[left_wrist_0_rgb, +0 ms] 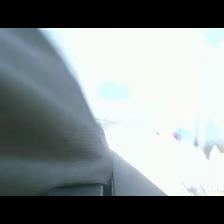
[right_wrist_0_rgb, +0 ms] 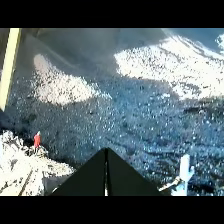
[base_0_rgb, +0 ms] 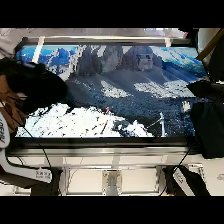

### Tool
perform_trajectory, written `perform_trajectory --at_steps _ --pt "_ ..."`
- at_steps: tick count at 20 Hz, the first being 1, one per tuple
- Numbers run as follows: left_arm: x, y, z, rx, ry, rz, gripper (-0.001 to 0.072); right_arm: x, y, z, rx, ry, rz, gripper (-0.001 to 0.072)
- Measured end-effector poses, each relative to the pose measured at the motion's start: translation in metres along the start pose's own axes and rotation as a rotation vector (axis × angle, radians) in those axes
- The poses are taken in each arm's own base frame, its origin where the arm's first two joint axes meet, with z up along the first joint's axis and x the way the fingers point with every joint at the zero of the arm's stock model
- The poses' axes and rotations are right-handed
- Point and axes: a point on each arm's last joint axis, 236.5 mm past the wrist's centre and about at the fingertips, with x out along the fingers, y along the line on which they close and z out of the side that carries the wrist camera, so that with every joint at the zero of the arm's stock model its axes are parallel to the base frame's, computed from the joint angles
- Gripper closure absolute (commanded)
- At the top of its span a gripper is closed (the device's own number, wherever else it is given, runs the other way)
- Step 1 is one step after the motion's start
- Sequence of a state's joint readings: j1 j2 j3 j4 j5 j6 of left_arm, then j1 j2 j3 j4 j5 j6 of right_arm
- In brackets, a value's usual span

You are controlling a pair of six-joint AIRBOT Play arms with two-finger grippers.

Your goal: Fold the clothes and pants, and hang the long-sleeved shirts on hangers.

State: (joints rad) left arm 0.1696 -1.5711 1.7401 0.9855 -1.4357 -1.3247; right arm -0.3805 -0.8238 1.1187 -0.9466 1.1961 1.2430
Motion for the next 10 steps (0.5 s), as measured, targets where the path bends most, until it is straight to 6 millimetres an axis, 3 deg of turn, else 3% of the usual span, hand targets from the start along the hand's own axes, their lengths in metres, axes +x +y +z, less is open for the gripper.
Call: perform_trajectory --at_steps 4,7,10 --pt "0.035 -0.167 -0.043 0.311 0.101 -0.162 0.0700 -0.001 -0.005 0.015 0.000 -0.064 -0.021 0.0695" --pt "0.071 -0.276 -0.097 0.483 0.165 -0.277 0.0700 -0.001 -0.007 0.022 0.001 -0.093 -0.030 0.0694" --pt "0.115 -0.335 -0.153 0.569 0.232 -0.294 0.0699 -0.001 -0.007 0.023 0.001 -0.097 -0.030 0.0694"
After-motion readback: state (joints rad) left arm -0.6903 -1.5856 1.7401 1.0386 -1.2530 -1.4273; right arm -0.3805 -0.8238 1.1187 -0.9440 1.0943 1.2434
